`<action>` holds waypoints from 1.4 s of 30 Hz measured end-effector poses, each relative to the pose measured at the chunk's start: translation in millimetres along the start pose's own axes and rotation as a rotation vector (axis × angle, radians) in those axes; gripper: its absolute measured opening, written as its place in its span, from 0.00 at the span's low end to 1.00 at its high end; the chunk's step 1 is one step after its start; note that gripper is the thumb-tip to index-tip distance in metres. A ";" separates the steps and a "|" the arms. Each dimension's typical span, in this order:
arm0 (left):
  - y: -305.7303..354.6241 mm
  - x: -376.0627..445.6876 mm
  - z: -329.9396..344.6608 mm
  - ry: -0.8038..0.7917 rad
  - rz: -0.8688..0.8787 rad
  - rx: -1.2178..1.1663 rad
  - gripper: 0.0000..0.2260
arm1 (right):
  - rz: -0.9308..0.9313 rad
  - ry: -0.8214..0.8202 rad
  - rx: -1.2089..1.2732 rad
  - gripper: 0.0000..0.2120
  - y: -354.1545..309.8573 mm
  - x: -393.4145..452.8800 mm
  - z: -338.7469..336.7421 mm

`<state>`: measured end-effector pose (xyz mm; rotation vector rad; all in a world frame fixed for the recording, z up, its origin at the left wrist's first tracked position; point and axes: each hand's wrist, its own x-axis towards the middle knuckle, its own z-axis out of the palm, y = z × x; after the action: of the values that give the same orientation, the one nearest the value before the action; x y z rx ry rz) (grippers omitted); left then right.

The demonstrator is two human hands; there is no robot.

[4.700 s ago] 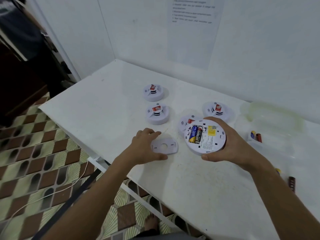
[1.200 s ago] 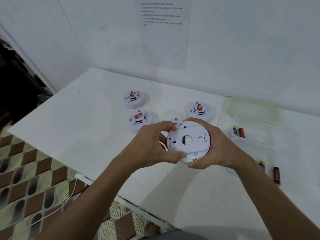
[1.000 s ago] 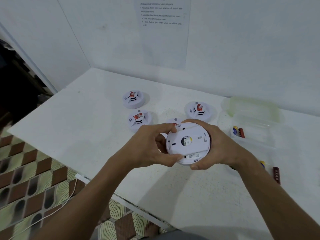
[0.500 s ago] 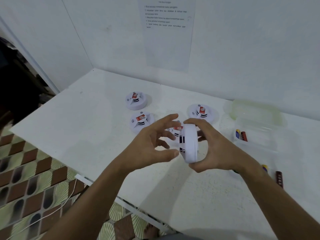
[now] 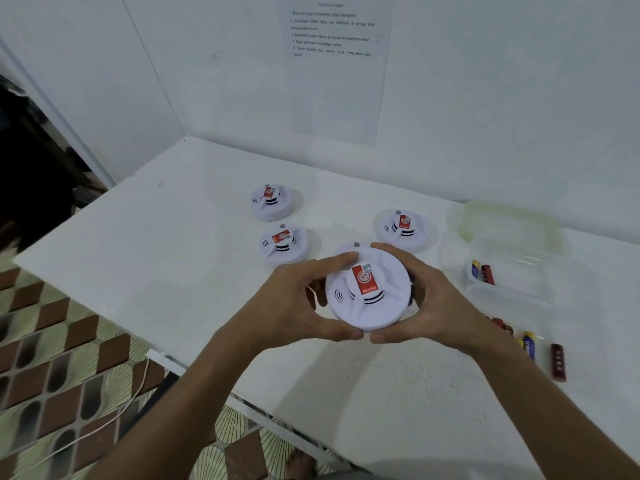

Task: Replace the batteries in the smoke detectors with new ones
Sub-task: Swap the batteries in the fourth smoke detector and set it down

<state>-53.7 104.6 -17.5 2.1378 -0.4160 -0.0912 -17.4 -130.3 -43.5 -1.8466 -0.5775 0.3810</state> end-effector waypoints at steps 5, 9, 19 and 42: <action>-1.4 5.6 -10.3 -0.007 0.015 0.041 0.38 | -0.008 0.014 -0.002 0.49 -3.6 3.4 3.5; -3.7 8.5 -13.6 -0.008 0.014 0.043 0.38 | -0.004 0.042 0.000 0.48 -4.9 6.9 5.8; -10.5 12.1 -23.0 -0.030 0.031 0.035 0.38 | -0.004 0.088 -0.013 0.47 -8.4 14.4 14.0; -42.2 23.8 -72.8 -0.091 0.088 0.020 0.37 | -0.019 0.181 0.019 0.46 -20.2 53.3 51.6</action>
<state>-4.3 176.2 -8.3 2.1372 -0.5653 -0.1353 -4.2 -54.6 -41.0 -1.8333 -0.4653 0.2037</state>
